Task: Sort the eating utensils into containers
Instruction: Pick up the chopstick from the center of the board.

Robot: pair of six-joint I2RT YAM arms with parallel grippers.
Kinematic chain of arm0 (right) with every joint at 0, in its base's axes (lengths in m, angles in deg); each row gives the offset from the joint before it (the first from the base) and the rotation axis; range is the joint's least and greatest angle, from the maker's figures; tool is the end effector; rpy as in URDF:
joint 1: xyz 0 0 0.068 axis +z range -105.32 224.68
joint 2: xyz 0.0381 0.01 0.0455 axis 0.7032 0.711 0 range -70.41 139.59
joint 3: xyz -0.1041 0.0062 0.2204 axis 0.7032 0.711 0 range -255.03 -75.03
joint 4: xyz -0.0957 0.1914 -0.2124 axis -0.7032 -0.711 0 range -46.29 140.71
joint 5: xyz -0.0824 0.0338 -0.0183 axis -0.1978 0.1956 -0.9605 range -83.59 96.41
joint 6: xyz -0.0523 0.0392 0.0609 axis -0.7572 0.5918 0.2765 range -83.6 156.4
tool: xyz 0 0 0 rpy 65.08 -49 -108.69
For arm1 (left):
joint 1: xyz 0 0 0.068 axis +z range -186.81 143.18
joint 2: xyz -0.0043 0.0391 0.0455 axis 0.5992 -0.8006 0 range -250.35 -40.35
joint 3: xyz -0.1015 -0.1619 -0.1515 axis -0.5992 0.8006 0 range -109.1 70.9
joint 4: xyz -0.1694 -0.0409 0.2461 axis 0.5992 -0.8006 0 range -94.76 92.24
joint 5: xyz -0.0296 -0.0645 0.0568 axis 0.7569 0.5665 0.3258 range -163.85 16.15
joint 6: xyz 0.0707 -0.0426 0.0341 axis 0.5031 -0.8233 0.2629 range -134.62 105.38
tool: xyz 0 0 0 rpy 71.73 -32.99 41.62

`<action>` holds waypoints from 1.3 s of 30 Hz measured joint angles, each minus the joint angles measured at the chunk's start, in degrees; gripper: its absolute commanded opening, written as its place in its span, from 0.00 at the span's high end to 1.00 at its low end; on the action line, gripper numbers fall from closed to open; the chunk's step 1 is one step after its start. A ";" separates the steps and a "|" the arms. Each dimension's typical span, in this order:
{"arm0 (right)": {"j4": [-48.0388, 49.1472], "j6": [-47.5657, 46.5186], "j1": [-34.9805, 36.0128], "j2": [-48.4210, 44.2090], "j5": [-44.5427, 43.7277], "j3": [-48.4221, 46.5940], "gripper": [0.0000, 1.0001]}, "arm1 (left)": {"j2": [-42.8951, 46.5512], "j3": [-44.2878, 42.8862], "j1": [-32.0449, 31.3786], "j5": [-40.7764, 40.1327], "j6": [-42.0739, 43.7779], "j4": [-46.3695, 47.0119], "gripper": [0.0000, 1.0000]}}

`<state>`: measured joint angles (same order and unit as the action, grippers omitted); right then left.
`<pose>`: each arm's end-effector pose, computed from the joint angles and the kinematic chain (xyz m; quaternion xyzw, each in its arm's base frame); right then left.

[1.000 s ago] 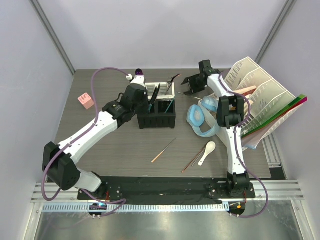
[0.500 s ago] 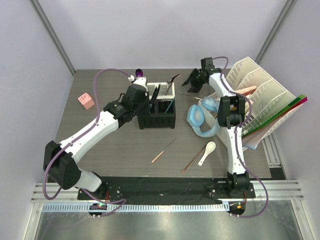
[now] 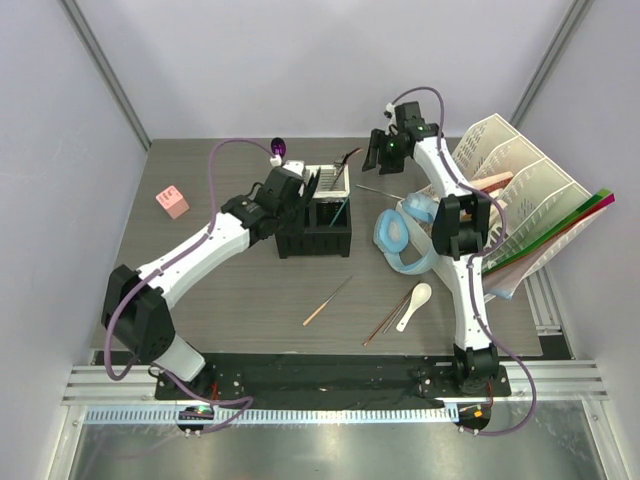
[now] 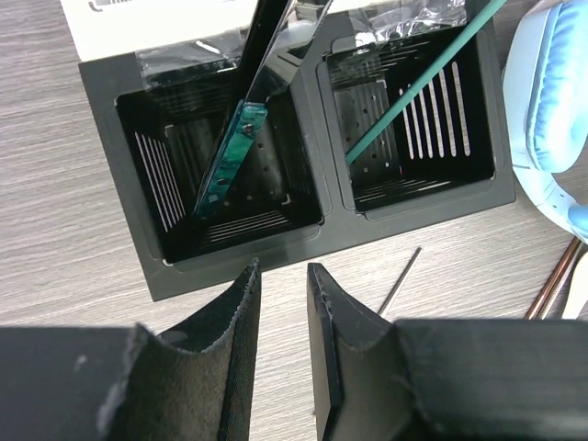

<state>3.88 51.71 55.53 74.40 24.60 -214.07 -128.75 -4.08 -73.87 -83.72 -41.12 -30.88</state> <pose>0.5788 0.1362 0.1601 -0.0142 0.9366 0.2175 0.2745 0.3367 -0.2373 0.2284 0.0535 0.9245 -0.1264 0.3556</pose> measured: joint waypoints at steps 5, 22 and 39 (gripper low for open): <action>-0.28 -8.07 2.89 0.04 -8.70 0.55 0.27 | -1.27 -1.64 -0.13 1.07 0.35 -1.44 0.73; 3.93 -17.00 4.74 0.66 -19.19 8.20 0.28 | -5.88 -4.39 -1.18 3.98 1.22 -1.95 0.75; 8.41 -17.46 3.52 -0.46 -18.01 11.52 0.59 | -6.75 -5.51 -1.18 3.93 0.00 -2.47 0.75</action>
<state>12.30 34.25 59.05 73.94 6.59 -202.55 -135.51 -9.58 -75.05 -79.79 -41.12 -33.35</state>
